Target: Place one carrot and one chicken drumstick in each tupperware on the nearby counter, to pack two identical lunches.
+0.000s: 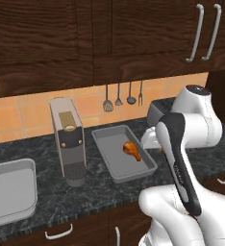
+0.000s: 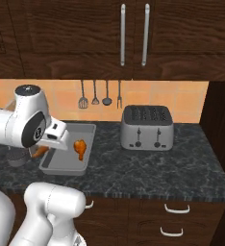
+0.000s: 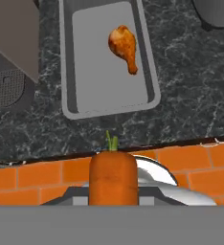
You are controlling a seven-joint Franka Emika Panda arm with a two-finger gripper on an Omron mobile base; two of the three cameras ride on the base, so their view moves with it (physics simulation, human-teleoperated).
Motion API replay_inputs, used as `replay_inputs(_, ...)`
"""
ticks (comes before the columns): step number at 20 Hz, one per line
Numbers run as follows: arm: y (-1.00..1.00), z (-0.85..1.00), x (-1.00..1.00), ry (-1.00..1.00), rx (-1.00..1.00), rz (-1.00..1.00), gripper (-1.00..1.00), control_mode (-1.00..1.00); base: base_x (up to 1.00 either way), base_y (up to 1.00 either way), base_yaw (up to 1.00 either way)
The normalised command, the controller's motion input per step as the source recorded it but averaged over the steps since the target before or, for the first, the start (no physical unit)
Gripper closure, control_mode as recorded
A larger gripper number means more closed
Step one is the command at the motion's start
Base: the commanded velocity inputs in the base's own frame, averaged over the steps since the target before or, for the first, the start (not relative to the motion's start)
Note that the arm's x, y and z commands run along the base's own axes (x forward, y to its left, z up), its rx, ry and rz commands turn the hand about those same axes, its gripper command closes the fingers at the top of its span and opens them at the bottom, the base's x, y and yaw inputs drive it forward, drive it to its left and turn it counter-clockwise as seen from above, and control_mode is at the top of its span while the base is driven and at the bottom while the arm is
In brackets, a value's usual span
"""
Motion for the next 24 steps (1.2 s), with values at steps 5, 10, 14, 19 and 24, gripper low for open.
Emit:
replay_inputs(5, 0.54, -0.79, 1.0, 0.03, 0.0, 0.0, 1.0, -1.0, 0.0, 0.0, 0.0)
replay_inputs(10, 0.03, -0.5, 1.0, 0.23, 0.0, 0.0, 1.0, -1.0, 0.0, 0.0, 0.0)
replay_inputs(14, 0.0, 0.14, 0.56, 0.41, 0.0, 0.0, 1.0, -1.0, 0.0, 0.0, 0.0)
replay_inputs(19, 0.03, -0.09, 0.14, 0.27, -0.02, 0.0, 1.0, -1.0, 0.0, 0.0, 0.0)
replay_inputs(24, 0.04, -0.64, 0.31, -0.01, 0.0, 0.01, 1.0, -1.0, 0.0, 0.0, 0.0)
